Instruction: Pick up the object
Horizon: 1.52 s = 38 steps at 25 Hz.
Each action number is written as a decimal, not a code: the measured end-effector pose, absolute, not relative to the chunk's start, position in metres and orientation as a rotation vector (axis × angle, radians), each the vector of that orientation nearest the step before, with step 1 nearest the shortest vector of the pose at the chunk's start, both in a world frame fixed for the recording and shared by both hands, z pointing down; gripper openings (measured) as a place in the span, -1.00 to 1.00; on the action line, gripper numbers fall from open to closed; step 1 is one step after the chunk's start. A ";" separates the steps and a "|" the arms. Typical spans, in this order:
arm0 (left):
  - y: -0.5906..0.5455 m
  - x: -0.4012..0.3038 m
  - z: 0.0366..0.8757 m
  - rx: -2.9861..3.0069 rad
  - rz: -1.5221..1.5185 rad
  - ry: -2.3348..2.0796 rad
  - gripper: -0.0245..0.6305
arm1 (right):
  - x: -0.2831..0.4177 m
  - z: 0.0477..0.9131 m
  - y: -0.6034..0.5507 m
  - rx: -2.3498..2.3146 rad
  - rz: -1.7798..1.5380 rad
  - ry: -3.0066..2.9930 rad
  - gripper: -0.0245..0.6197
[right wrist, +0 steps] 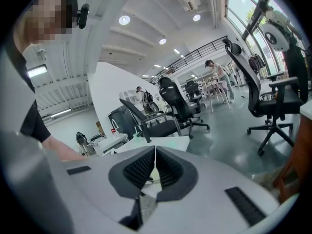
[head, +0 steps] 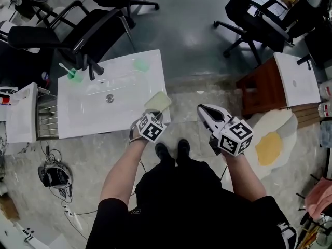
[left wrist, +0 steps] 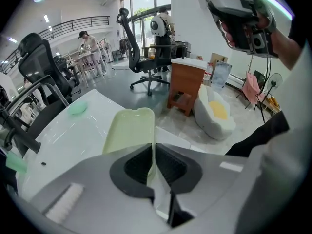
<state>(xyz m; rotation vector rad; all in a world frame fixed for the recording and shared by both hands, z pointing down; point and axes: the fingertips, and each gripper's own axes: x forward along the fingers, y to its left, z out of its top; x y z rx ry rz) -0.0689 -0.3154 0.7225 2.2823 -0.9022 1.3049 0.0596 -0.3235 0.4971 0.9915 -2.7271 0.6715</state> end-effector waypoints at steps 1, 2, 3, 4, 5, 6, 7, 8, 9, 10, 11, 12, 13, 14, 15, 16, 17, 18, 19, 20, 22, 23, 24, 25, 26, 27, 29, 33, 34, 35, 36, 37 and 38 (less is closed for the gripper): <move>-0.316 -0.070 0.719 2.282 1.289 -0.915 -0.82 | 0.060 0.496 -0.324 0.992 0.670 -2.728 -0.89; -0.316 -0.071 0.716 2.281 1.269 -0.928 -0.83 | 0.061 0.495 -0.324 0.992 0.667 -2.730 -0.89; -0.316 -0.072 0.712 2.279 1.249 -0.942 -0.83 | 0.061 0.494 -0.324 0.990 0.665 -2.732 -0.89; -0.317 -0.073 0.707 2.279 1.229 -0.957 -0.83 | 0.061 0.493 -0.323 0.987 0.662 -2.736 -0.89; -0.318 -0.074 0.702 2.279 1.211 -0.973 -0.83 | 0.061 0.492 -0.323 0.984 0.659 -2.739 -0.89; -0.319 -0.075 0.697 2.279 1.192 -0.989 -0.83 | 0.061 0.490 -0.323 0.980 0.656 -2.743 -0.89; -0.320 -0.077 0.691 2.280 1.174 -1.005 -0.83 | 0.061 0.489 -0.323 0.975 0.654 -2.747 -0.89; -0.321 -0.078 0.686 2.280 1.156 -1.022 -0.83 | 0.061 0.487 -0.324 0.968 0.651 -2.752 -0.89; -0.323 -0.080 0.681 2.280 1.140 -1.038 -0.83 | 0.060 0.485 -0.324 0.961 0.648 -2.756 -0.89; -0.325 -0.082 0.675 2.280 1.125 -1.054 -0.83 | 0.059 0.484 -0.324 0.954 0.644 -2.762 -0.89; -0.327 -0.083 0.670 2.280 1.110 -1.071 -0.83 | 0.059 0.482 -0.325 0.946 0.640 -2.768 -0.89; -0.328 -0.085 0.665 2.280 1.096 -1.088 -0.83 | 0.058 0.481 -0.326 0.937 0.635 -2.775 -0.89; -0.330 -0.086 0.660 2.279 1.082 -1.105 -0.83 | 0.058 0.479 -0.326 0.928 0.629 -2.782 -0.89; -0.332 -0.088 0.655 2.278 1.066 -1.125 -0.83 | 0.058 0.478 -0.327 0.919 0.623 -2.790 -0.89; -0.334 -0.090 0.648 2.279 1.047 -1.147 -0.83 | 0.057 0.476 -0.327 0.910 0.617 -2.799 -0.89; -0.337 -0.092 0.641 2.283 1.024 -1.172 -0.83 | 0.056 0.473 -0.328 0.899 0.614 -2.809 -0.89; -0.340 -0.093 0.633 2.288 0.999 -1.196 -0.83 | 0.056 0.470 -0.328 0.888 0.613 -2.822 -0.89; -0.342 -0.094 0.625 2.287 0.976 -1.219 -0.83 | 0.055 0.466 -0.329 0.876 0.611 -2.837 -0.89; -0.342 -0.095 0.618 2.281 0.956 -1.241 -0.83 | 0.055 0.462 -0.329 0.862 0.606 -2.855 -0.89; -0.342 -0.096 0.611 2.274 0.937 -1.264 -0.83 | 0.054 0.457 -0.329 0.847 0.596 -2.873 -0.89; -0.341 -0.099 0.597 2.261 0.897 -1.314 -0.83 | 0.053 0.448 -0.330 0.817 0.572 -2.905 -0.89; -0.342 -0.101 0.591 2.254 0.871 -1.341 -0.83 | 0.052 0.445 -0.331 0.805 0.563 -2.917 -0.89; -0.341 -0.103 0.585 2.246 0.841 -1.367 -0.83 | 0.052 0.444 -0.331 0.795 0.557 -2.924 -0.89; -0.341 -0.107 0.579 2.239 0.811 -1.392 -0.83 | 0.052 0.443 -0.332 0.786 0.553 -2.927 -0.89; -0.341 -0.110 0.574 2.232 0.781 -1.414 -0.83 | 0.052 0.444 -0.332 0.779 0.552 -2.928 -0.89; -0.340 -0.113 0.568 2.228 0.755 -1.433 -0.83 | 0.052 0.445 -0.332 0.774 0.552 -2.928 -0.89; -0.341 -0.119 0.558 2.223 0.711 -1.467 -0.83 | 0.051 0.447 -0.332 0.765 0.550 -2.926 -0.89; -0.346 -0.134 0.537 2.233 0.636 -1.520 -0.83 | 0.043 0.448 -0.335 0.756 0.532 -2.919 -0.89; -0.348 -0.139 0.532 2.239 0.615 -1.530 -0.84 | 0.039 0.447 -0.337 0.758 0.526 -2.917 -0.89; -0.349 -0.143 0.527 2.246 0.594 -1.537 -0.83 | 0.034 0.445 -0.339 0.762 0.520 -2.916 -0.89; -0.350 -0.148 0.522 2.253 0.575 -1.542 -0.83 | 0.028 0.443 -0.342 0.767 0.514 -2.917 -0.89; -0.350 -0.154 0.517 2.261 0.557 -1.546 -0.84 | 0.021 0.440 -0.344 0.770 0.508 -2.919 -0.89; -0.350 -0.159 0.512 2.271 0.541 -1.548 -0.83 | 0.013 0.438 -0.346 0.772 0.502 -2.922 -0.89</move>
